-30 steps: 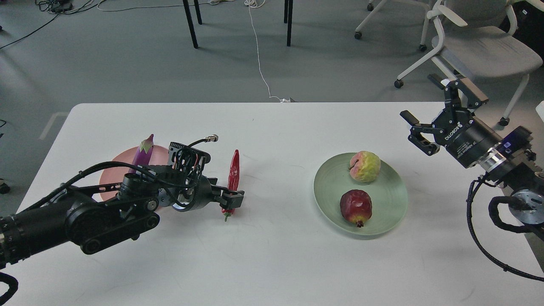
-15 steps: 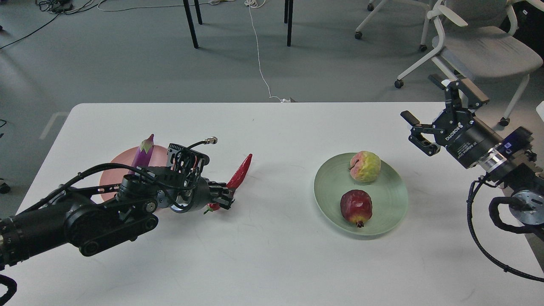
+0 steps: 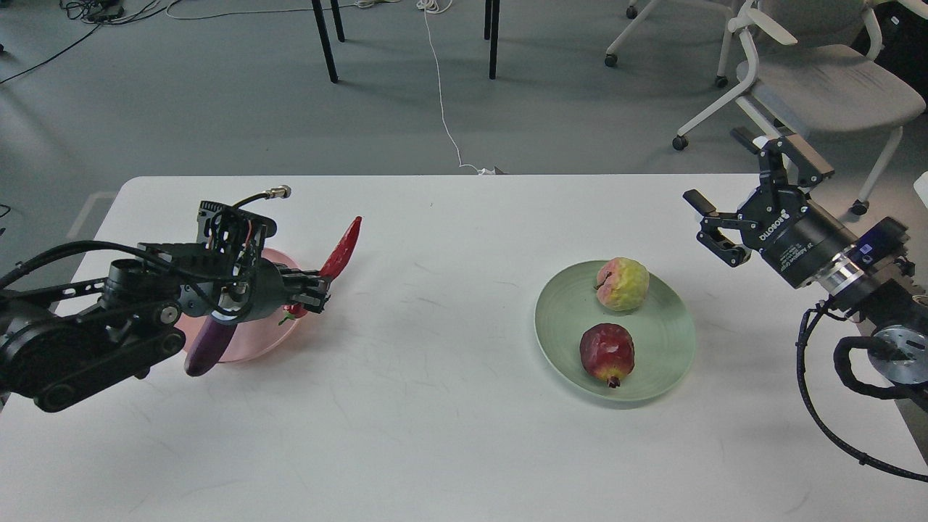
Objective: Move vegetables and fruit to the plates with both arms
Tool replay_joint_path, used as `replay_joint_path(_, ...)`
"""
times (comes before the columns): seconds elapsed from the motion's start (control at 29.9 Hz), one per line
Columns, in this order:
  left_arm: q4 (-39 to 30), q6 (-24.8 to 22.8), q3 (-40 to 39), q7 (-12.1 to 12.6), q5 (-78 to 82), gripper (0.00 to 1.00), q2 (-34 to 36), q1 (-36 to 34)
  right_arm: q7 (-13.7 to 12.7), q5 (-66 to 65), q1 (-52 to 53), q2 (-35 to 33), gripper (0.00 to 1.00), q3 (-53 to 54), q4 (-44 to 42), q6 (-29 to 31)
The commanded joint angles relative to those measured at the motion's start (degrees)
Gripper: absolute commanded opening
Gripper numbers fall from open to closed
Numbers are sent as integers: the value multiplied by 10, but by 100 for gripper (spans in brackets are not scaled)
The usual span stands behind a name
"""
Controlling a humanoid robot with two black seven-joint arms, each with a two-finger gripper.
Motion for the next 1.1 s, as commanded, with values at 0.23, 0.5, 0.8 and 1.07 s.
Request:
replay_joint_path(0.23, 0, 3, 1, -3, -27, 29, 45, 26, 0, 0, 0, 0, 99, 0, 0, 0)
replay_joint_path(0.5, 0, 0, -1, -4, -27, 100, 56, 33, 0, 0, -3, 0, 99, 1, 1, 0)
replay_joint_path(0.8, -52, 1, -120, -27, -188, 100, 57, 33, 0, 0, -3, 0, 99, 5, 1, 0)
replay_joint_path(1.07, -76, 48, -164, -130, -524, 100, 43, 41, 0, 2, -15, 6, 99, 8, 0, -7)
